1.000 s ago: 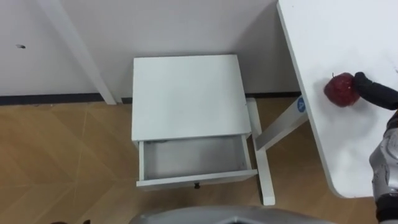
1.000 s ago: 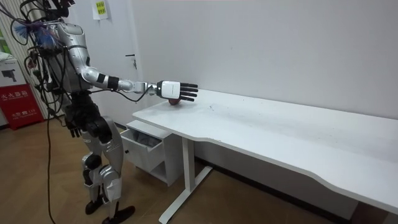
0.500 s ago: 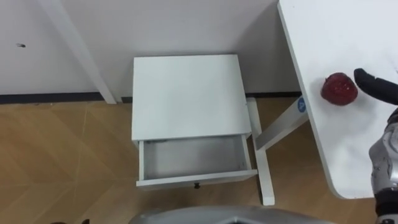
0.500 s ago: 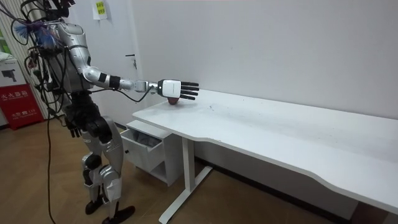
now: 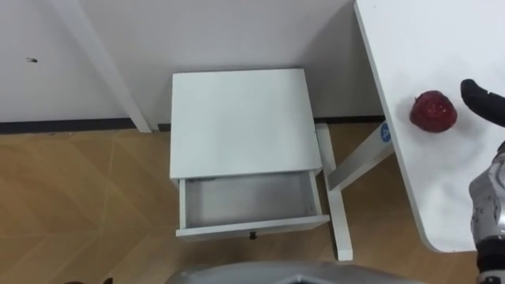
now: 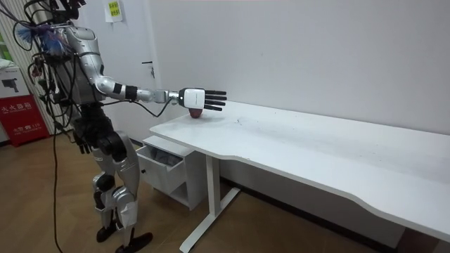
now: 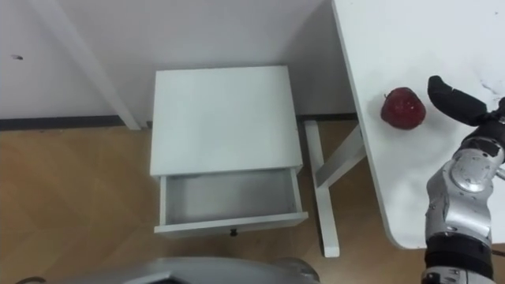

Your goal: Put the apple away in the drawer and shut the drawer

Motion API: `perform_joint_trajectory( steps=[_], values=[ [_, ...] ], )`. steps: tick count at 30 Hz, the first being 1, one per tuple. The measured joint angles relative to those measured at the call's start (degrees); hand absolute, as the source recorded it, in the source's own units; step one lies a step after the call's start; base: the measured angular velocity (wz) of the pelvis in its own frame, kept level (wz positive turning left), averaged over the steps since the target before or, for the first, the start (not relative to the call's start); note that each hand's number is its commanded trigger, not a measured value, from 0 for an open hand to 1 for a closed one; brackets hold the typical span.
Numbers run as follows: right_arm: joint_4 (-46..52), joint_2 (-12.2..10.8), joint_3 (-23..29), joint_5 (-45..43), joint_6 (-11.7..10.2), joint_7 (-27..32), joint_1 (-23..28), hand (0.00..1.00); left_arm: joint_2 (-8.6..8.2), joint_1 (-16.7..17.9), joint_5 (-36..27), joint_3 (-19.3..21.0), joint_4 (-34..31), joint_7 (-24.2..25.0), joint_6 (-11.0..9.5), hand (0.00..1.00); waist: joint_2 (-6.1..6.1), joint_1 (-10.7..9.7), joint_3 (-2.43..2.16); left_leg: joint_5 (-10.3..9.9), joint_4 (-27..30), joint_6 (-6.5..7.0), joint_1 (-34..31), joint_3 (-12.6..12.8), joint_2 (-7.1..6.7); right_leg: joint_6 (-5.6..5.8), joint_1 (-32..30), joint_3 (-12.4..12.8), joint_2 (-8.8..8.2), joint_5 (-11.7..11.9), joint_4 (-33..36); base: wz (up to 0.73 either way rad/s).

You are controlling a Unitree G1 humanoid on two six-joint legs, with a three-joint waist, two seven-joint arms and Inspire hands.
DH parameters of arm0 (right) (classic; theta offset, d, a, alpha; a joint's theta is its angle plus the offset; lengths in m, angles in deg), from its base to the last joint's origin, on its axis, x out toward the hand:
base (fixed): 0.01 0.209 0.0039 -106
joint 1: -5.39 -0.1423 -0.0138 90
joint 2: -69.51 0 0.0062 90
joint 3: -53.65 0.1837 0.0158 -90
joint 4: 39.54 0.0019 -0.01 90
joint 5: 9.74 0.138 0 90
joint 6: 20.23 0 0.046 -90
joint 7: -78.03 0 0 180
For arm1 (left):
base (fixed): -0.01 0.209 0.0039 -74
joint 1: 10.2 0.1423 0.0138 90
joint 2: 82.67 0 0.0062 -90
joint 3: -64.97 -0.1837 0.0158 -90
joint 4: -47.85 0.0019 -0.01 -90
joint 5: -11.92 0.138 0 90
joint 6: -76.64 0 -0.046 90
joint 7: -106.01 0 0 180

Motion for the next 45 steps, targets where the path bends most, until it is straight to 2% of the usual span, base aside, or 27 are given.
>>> perform_joint_trajectory(
  steps=[9,20,25,34,38,39,40,41,42,43,45],
  values=[
    [0.0,0.0,-0.5,-2.7,0.0,-1.7,0.1,0.00,-0.14,0.1,0.1,0.0,0.1,0.0,-0.1,0.00,-0.25,0.1,0.09,0.0,0.0,0.00,0.1,0.2,0.05,0.00,-0.1,0.3,0.08,0.0,0.0,0.00],
    [0.0,-0.1,-6.4,-9.7,0.0,-7.4,0.7,0.00,0.04,-0.1,0.1,0.0,0.4,0.5,-0.1,0.00,-1.31,1.0,-0.14,0.0,0.2,-0.02,0.0,0.0,0.09,-0.02,0.1,-0.1,0.07,0.0,0.0,0.00],
    [0.0,-0.1,-6.4,-11.3,0.0,-9.2,1.8,0.00,0.05,0.0,0.0,0.0,0.5,0.3,-0.1,0.00,-1.23,1.6,-0.10,0.0,0.3,-0.02,0.1,-0.1,0.09,-0.02,0.3,-0.1,0.04,0.0,-0.1,0.01],
    [-0.1,-0.1,-6.3,-11.6,0.0,-11.3,3.3,0.00,0.04,-0.1,0.0,0.0,1.5,0.1,-0.1,0.00,-0.64,1.1,0.08,0.0,0.1,-0.04,-0.1,-0.1,0.10,-0.02,0.4,-0.4,0.04,0.0,-0.1,0.00],
    [-3.0,-0.3,-6.5,-14.1,0.0,-13.0,3.8,0.00,0.06,-0.1,0.1,-0.1,1.5,0.1,-0.1,0.00,-0.69,1.2,0.08,0.0,0.1,-0.04,0.5,-0.2,0.11,-0.02,1.1,-1.0,-0.06,0.0,-0.1,0.06],
    [-3.8,-0.3,-6.6,-14.4,0.0,-13.2,3.9,0.59,0.06,-0.1,0.1,-0.1,1.5,0.1,-0.1,0.00,-0.70,1.3,0.08,0.0,0.1,-0.05,0.6,-0.2,0.10,-0.02,1.2,-1.1,-0.07,0.0,-0.1,0.00],
    [-4.9,-0.4,-6.7,-15.9,-0.8,-13.2,4.1,0.93,0.06,0.1,0.1,-0.1,1.6,0.1,-0.1,0.00,-0.66,1.3,0.08,-0.1,0.0,-0.04,0.9,-0.4,0.10,-0.02,1.5,-1.0,-0.07,0.0,-0.1,0.04],
    [-5.5,-0.4,-6.7,-16.4,-1.3,-13.1,4.2,1.00,0.19,0.1,0.1,-0.1,1.6,0.1,-0.1,0.00,-0.65,1.3,0.07,-0.1,0.0,-0.04,1.0,-0.5,0.10,-0.02,1.7,-1.1,-0.05,0.0,-0.2,0.04],
    [-6.2,-0.5,-6.8,-16.8,-1.4,-13.1,4.3,1.00,0.28,0.1,0.1,-0.1,1.7,0.1,-0.1,0.00,-0.60,1.3,0.08,-0.1,0.0,-0.04,1.0,-0.6,0.09,-0.02,1.8,-1.2,-0.05,0.0,-0.3,0.06],
    [-8.1,-0.6,-6.8,-18.0,-2.7,-12.9,4.3,1.00,0.54,0.1,0.1,-0.1,2.0,0.1,0.0,0.00,-0.97,1.4,-0.19,-0.1,0.0,-0.05,1.0,-0.7,0.06,-0.02,2.1,-1.3,-0.05,0.0,-0.8,0.06],
    [-10.0,-0.9,-6.9,-19.8,-3.6,-12.5,4.3,1.00,0.60,0.0,0.1,-0.2,2.8,0.1,0.0,0.00,-1.33,1.3,-0.46,-0.1,0.1,-0.07,1.0,-0.9,0.08,-0.02,2.4,-1.7,-0.04,0.0,-0.9,0.07]
  ],
)
